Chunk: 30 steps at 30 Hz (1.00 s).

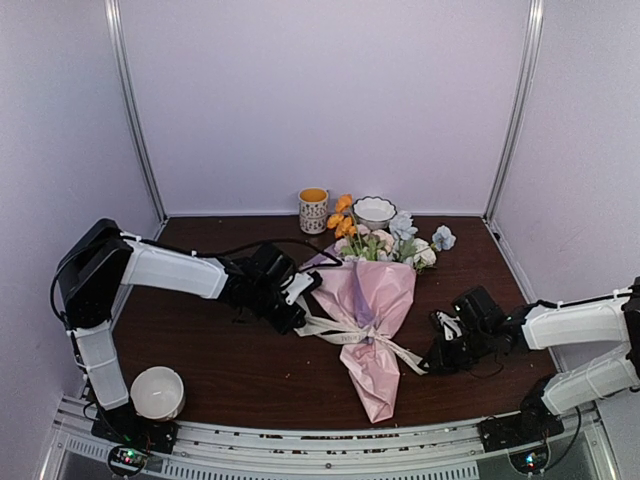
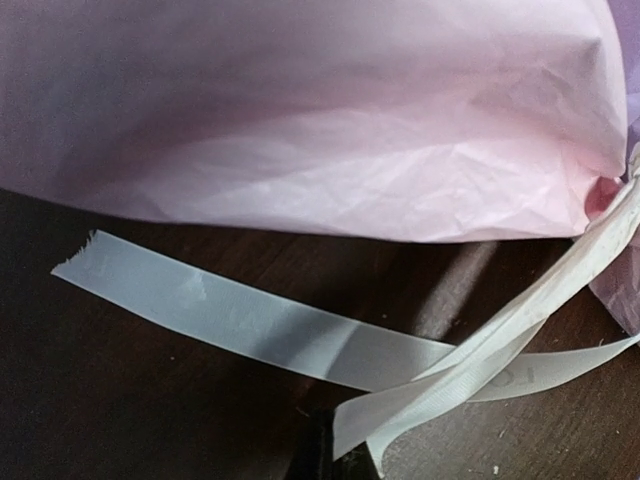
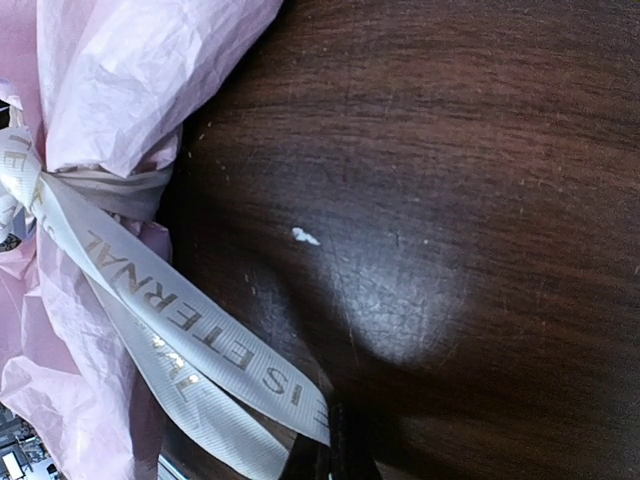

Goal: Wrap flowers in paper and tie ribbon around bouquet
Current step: Tie the half-tied ribbon around the folded bouquet.

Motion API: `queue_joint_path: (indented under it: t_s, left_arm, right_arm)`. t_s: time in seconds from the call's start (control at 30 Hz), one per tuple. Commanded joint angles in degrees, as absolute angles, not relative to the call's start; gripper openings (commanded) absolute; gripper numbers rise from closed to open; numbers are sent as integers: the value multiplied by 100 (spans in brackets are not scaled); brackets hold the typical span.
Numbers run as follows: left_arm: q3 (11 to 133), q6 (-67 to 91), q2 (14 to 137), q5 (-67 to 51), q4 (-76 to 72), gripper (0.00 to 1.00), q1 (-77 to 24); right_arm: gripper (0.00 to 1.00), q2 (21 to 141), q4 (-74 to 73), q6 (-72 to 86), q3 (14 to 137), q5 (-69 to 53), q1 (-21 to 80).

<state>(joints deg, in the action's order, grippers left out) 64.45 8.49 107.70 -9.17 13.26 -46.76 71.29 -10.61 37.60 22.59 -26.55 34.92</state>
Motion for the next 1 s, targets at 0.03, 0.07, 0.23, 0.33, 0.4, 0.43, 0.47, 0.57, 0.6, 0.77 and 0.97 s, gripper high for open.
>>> queue_joint_path:
  t_s: [0.03,0.07,0.23,0.33,0.4,0.43,0.47,0.57,0.6,0.77,0.97]
  left_arm:
    - [6226,904,10875,-1059,1194,0,-4597]
    - [6233,911,10899,-1038,1206,0,-4601]
    - [6164,944,10938,-592,1360,0,-4579]
    - [6125,877,10987,-761,1304,0,-4579]
    - [6105,847,11011,-909,1240,0,-4587]
    - [6117,806,11008,-998,1213,0,-4601]
    - [6127,751,10993,-1084,1193,0,-4624]
    - [6094,620,10845,-1211,1023,0,-4716]
    - [6051,607,10762,-1285,910,3,-4727]
    - [5539,438,9984,-1531,170,56,-4731]
    - [5465,-88,9250,-1934,13,62,-4797]
  right_arm:
    - [0,7128,-1381,3654,2113,-2478,3437]
    - [0,7128,-1378,3646,2163,-2519,3437]
    - [0,7109,-1429,3652,1985,-2538,3230]
    - [0,7231,-1348,3570,1885,-2566,3208]
    - [0,7260,-1222,3569,1896,-2676,3208]
    - [0,7249,-1206,3558,1942,-2706,3208]
    - [0,7224,-1227,3522,2003,-2734,3208]
    - [0,7120,-1435,3368,2226,-2689,3209]
    - [0,7112,-1512,3316,2297,-2675,3208]
    - [7,7111,-1600,3202,2522,-2830,3217]
    - [19,7077,-1661,3169,2707,-2840,3217]
